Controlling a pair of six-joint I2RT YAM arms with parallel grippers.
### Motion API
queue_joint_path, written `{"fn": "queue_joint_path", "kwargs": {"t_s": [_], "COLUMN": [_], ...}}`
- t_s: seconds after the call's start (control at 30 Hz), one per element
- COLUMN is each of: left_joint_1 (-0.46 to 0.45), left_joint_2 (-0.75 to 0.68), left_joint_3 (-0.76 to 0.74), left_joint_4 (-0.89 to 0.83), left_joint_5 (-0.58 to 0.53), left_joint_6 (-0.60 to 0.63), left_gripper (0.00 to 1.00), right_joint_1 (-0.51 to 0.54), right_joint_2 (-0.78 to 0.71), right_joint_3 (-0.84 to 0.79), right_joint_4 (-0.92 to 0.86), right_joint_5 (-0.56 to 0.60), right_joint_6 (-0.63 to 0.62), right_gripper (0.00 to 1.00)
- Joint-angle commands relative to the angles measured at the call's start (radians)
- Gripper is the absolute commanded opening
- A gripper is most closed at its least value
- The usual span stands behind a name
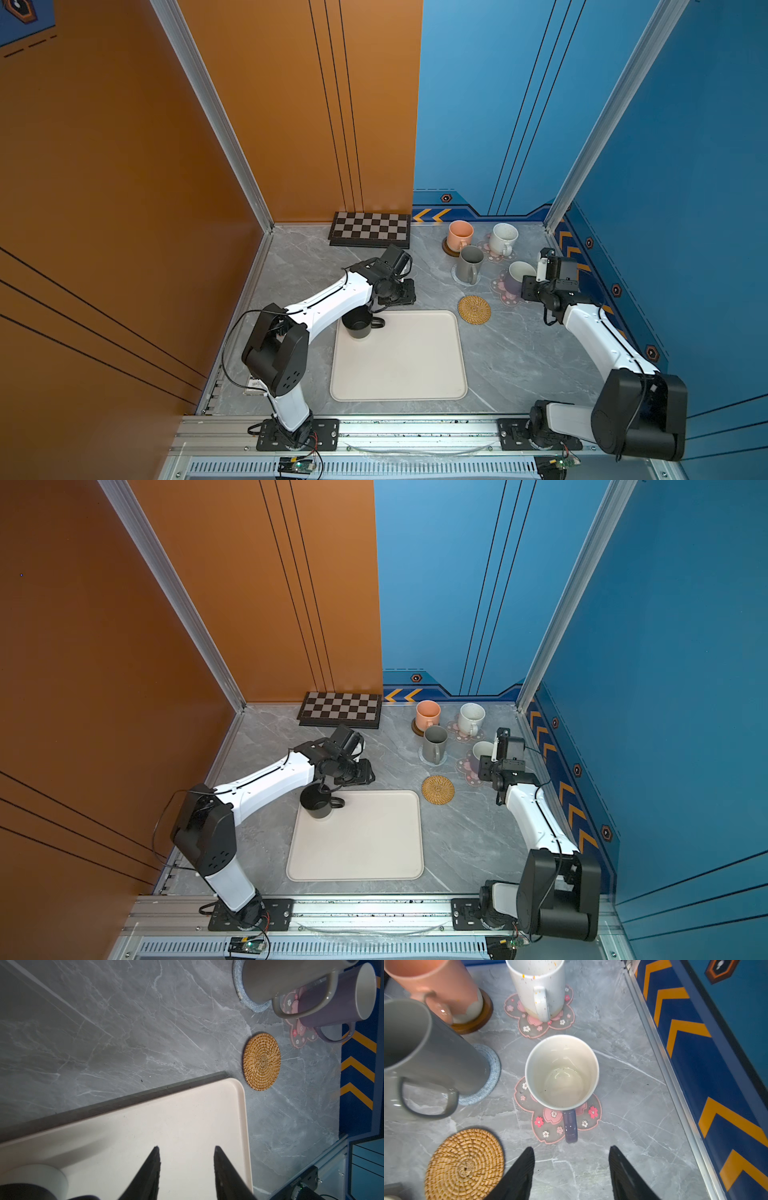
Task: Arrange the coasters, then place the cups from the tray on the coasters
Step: 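Open the right gripper and raise it off the lavender mug, then draw the right gripper back over the rattan coaster while left gripper lowers onto black mug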
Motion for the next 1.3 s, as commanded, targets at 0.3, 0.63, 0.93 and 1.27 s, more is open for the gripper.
{"fn": "queue_joint_path", "kwargs": {"t_s": [0.3,0.63,0.93,1.27], "left_joint_1": [-0.118,-0.144,-0.210,-0.261], "left_joint_2": [-0.113,-0.093,-0.105,-0.234], "left_joint_3": [-0.115,-0.165,-0.204,-0.315], "left_joint_4": [-0.094,-0.141,-0.148,-0.192], "left_joint_5": [-0.300,-0.454,-0.464,-0.474], "left_joint_6": [-0.169,-0.230,-0.263,-0.317], "left_gripper": [0.46,0.46,0.46,0.45], "right_joint_1": [0.190,0.312,0.380,0.450], "right_joint_2": [-0.153,-0.273,-0.316,-0.217], "right_joint_3": [0.003,-0.060,-0.112,-0.101], "right_joint_4": [-0.191,-0.222,-0.213,-0.179], "right_joint_5": [0.116,0.117,0.123,0.155], "right_joint_6": [0.044,0.118,0.163,0.207], "right_gripper": [0.63,0.65,0.65,0.65]}}
